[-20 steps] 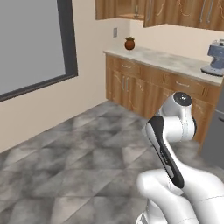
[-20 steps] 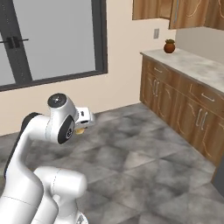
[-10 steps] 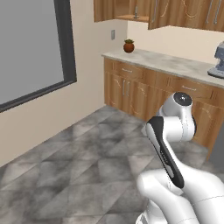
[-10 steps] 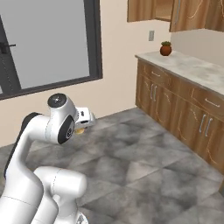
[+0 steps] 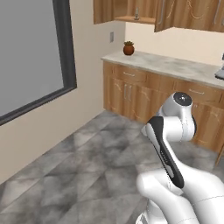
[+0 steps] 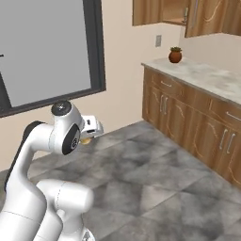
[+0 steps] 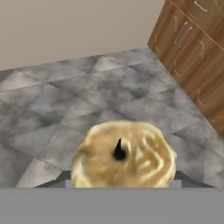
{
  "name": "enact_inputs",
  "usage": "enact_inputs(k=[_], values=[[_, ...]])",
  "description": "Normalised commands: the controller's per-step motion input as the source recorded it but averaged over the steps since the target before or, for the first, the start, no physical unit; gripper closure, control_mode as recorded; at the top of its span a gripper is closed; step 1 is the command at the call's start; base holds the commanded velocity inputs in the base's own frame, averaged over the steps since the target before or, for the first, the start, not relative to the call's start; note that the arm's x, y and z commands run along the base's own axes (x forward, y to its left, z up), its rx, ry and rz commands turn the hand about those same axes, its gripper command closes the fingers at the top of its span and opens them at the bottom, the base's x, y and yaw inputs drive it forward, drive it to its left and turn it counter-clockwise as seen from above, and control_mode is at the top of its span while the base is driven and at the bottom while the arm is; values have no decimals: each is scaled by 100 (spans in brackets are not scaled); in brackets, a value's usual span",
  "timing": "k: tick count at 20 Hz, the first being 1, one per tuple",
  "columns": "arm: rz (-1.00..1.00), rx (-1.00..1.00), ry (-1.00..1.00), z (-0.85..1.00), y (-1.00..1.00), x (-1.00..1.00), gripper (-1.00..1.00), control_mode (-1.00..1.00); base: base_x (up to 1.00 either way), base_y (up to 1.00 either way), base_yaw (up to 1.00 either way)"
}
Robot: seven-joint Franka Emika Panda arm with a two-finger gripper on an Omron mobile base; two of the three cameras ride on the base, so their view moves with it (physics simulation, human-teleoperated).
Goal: Pick the candle and candle from the dining table and place them in the open cabinet. Close the cabinet after placing the objects.
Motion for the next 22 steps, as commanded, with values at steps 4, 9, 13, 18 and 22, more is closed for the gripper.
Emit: enact_inputs(k=[4,9,13,18,22], values=[[0,0,0,0,0,0,100,100,70,27,-21],[0,0,0,0,0,0,100,100,70,27,-21],[0,0,0,0,0,0,100,100,68,27,-22],[0,0,0,0,0,0,100,100,67,28,-23],[0,0,0,0,0,0,100,100,66,29,-25]])
